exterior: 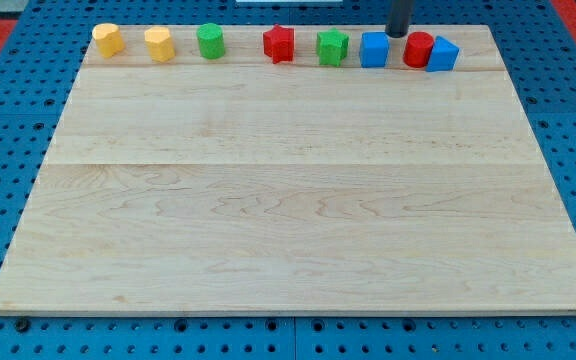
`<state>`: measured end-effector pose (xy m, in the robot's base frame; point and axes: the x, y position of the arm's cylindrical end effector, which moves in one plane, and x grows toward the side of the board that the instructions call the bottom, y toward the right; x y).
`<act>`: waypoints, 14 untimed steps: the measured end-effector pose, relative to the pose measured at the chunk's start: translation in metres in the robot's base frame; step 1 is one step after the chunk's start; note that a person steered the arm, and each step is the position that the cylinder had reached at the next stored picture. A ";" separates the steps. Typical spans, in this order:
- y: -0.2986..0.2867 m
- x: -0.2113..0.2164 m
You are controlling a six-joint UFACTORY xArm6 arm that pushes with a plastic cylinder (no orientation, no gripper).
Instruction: Place the blue cube below the green star
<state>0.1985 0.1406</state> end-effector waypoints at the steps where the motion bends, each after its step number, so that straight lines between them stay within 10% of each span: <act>1: -0.021 -0.007; 3: -0.106 -0.004; 14: -0.024 0.009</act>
<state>0.2076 0.1169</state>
